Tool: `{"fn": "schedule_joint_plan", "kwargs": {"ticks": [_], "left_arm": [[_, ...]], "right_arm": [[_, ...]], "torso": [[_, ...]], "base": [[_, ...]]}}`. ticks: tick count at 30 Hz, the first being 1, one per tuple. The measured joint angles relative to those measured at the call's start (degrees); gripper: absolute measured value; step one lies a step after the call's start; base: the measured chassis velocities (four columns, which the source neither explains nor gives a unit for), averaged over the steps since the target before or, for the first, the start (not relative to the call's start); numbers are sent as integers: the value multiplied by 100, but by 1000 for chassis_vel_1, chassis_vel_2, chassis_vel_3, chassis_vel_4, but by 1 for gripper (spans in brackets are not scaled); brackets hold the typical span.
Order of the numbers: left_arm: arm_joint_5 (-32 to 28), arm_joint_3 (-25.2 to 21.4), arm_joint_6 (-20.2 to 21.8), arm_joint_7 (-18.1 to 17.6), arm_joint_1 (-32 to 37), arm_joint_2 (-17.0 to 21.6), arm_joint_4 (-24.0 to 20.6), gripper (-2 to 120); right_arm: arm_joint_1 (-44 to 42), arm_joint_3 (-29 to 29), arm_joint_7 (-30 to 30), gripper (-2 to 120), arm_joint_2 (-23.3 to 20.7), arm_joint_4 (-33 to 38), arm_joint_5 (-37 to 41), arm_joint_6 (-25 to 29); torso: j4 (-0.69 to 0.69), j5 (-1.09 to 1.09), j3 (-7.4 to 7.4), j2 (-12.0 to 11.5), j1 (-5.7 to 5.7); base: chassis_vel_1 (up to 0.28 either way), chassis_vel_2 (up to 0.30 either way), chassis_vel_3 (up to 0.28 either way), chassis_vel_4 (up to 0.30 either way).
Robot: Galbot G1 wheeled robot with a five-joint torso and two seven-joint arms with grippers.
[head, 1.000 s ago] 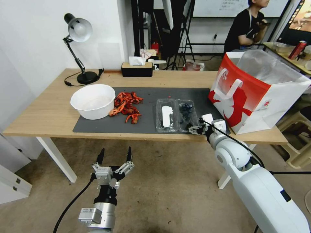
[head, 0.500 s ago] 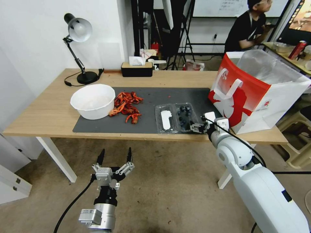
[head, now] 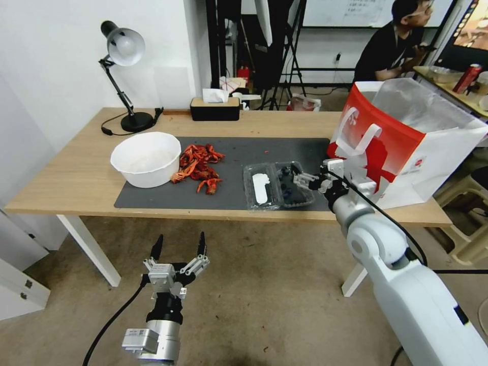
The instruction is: Close the takeout container lid, then place the container into the takeout bag.
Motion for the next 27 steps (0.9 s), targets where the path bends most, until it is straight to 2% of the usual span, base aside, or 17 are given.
{"fn": "schedule_joint_plan", "kwargs": {"ticks": [1, 2, 3, 6, 7, 10, 11, 14, 19, 27], "left_arm": [[-18, 1, -2, 7, 5, 0, 0, 100], [-25, 4, -6, 15, 10, 0, 0, 100], [-25, 4, -6, 15, 10, 0, 0, 100], [-28, 31, -39, 33, 36, 1, 3, 100], [-28, 31, -39, 33, 36, 1, 3, 100], [-25, 81, -80, 43, 76, 1, 7, 100], [-25, 81, -80, 43, 76, 1, 7, 100], [-20, 117, -96, 61, 98, 1, 15, 100], [-7, 172, -97, 76, 117, 1, 15, 100], [23, 209, -165, 78, 199, 1, 10, 100]], "right_arm": [[-241, 99, -355, 100, -9, -51, -34, 679], [-454, 188, -585, 100, -15, -75, -56, 1136], [-454, 188, -585, 100, -15, -75, -56, 1136], [-1141, 497, -1061, 100, -2, -85, -108, 1983], [-1141, 497, -1061, 100, -2, -85, -108, 1983], [-1861, 841, -1374, 100, 112, -100, -189, 2674], [-1861, 841, -1374, 100, 112, -100, -189, 2674], [-2516, 1158, -1612, 100, 304, -137, -210, 3333], [-3092, 1286, -1695, 100, 469, -220, -180, 3848], [-3500, 1165, -1691, 100, 654, -352, -115, 3999]], "torso": [[0, 2, 0, 0, 0], [-1, -1, 0, 0, 0], [-1, -1, 0, 0, 0], [-2, 1, 0, 0, 0], [-2, 1, 0, 0, 0], [-2, 1, 0, 1, 0], [-2, 1, 0, 1, 0], [-1, 1, -1, 1, 0], [-2, 0, -1, 1, 0], [-1, 0, 0, 1, 0]], "base": [[0, 0, 0, 0], [0, 0, 0, 0], [0, 0, 0, 0], [0, 0, 0, 0], [0, 0, 0, 0], [0, 0, 0, 0], [0, 0, 0, 0], [0, 0, 0, 0], [0, 0, 0, 0], [0, 0, 0, 0]]}}
